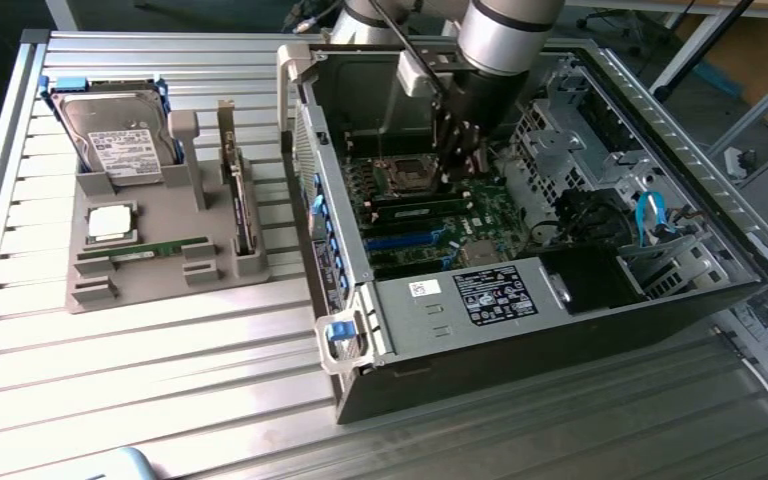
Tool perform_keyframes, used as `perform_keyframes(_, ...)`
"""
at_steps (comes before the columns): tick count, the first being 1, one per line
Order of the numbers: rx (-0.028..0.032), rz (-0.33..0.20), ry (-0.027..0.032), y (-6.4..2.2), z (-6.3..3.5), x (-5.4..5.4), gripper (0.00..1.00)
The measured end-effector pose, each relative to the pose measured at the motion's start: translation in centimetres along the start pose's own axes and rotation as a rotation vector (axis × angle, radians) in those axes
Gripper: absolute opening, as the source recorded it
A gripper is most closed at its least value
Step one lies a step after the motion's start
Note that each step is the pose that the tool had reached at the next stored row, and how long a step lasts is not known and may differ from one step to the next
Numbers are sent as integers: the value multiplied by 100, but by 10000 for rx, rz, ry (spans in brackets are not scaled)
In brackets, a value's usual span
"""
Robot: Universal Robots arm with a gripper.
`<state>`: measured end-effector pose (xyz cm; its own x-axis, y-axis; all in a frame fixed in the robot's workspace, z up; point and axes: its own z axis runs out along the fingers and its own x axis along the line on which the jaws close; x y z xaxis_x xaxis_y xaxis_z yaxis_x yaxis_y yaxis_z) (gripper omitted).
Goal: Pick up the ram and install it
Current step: 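Press down the ram until it locks into place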
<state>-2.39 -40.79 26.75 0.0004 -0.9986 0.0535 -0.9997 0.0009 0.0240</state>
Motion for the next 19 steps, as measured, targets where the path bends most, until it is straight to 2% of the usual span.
perform_keyframes(9,-59,16,0,-180,-124,7,10)
perform_keyframes(19,-96,26,2,-306,-241,12,10)
